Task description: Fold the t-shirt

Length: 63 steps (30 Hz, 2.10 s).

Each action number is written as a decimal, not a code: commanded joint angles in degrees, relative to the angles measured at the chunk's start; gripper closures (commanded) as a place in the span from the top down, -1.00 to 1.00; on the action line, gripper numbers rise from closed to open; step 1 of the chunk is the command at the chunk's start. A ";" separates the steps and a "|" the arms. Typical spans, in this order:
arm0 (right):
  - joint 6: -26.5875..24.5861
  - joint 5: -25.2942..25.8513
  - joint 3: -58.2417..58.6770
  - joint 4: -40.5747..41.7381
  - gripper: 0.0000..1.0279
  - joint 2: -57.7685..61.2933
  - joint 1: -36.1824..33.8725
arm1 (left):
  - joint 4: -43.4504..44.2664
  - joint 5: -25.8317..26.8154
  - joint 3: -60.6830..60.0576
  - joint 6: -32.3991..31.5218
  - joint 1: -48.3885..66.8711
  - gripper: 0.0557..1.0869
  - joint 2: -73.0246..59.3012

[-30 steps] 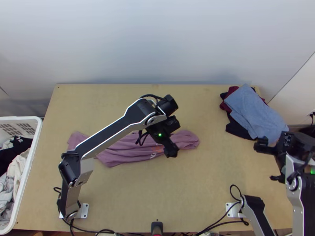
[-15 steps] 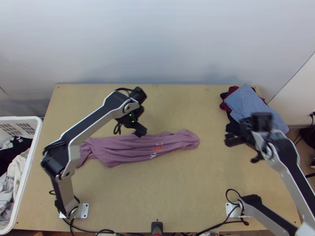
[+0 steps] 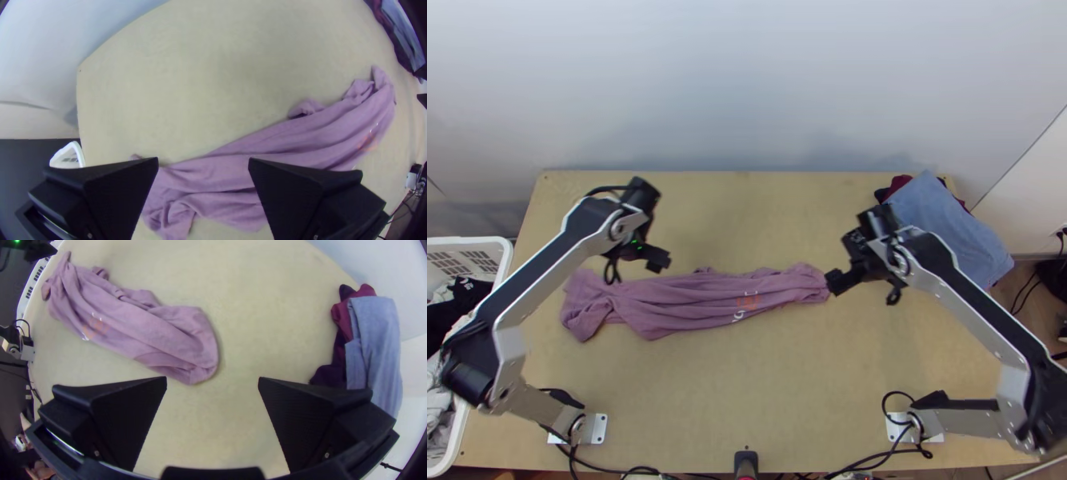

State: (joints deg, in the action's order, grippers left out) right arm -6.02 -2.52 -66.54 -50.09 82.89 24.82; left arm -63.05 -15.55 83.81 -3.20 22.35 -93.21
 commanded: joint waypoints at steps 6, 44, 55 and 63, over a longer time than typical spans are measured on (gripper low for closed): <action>0.92 -1.96 -8.60 -0.36 0.68 12.29 6.65 | 6.97 -0.88 -17.37 0.13 -5.65 0.91 14.02; -5.93 -4.51 -13.09 6.58 0.03 28.46 2.16 | 11.63 -0.88 -26.59 0.30 -12.50 0.90 22.02; -6.46 -4.59 -9.83 10.09 -0.69 27.50 3.48 | 11.89 -0.88 -26.77 1.09 -14.35 0.90 22.28; -6.63 -4.59 -11.85 8.51 -0.94 14.58 3.92 | 11.89 -0.88 -26.68 1.62 -14.53 0.90 22.46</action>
State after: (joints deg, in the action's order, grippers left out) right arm -12.49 -7.11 -77.25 -40.80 106.61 28.38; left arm -51.20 -16.45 57.12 -1.93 8.16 -70.91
